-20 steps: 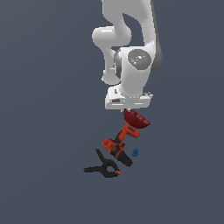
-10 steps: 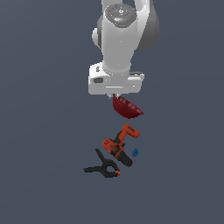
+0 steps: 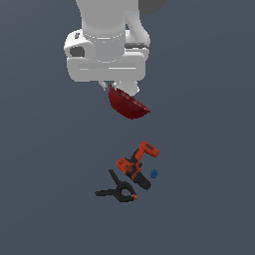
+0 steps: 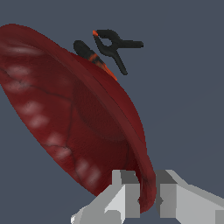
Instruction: Pick up a designated object from a clutter of objects.
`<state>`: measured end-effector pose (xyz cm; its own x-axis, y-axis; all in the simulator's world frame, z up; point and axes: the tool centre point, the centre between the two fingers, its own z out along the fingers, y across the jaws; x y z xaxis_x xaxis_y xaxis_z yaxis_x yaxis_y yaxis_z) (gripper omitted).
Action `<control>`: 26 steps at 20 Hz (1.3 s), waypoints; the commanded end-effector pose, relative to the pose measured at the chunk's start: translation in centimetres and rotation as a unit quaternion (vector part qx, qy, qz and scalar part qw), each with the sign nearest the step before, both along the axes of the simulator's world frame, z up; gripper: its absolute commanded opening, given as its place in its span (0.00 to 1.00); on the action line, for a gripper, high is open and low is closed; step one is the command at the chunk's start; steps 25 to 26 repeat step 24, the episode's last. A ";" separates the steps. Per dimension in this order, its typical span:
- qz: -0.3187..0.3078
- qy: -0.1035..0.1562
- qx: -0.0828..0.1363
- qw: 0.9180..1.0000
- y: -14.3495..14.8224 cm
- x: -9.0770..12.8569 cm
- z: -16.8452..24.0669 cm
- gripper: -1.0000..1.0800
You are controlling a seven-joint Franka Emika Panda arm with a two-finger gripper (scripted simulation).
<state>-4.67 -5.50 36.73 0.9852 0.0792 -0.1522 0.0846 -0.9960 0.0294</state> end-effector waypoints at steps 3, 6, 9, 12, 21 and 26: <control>0.000 -0.001 -0.001 1.000 -2.6 0.4 4.4 0.00; 0.000 -0.001 -0.001 1.000 -4.0 0.6 6.7 0.00; 0.000 -0.001 -0.001 1.000 -5.1 0.9 8.5 0.00; 0.000 -0.001 -0.001 1.000 -5.9 1.1 9.9 0.00; 0.001 -0.001 -0.001 1.000 -7.2 1.5 11.9 0.00; 0.001 -0.001 -0.001 1.000 -7.2 1.5 12.0 0.00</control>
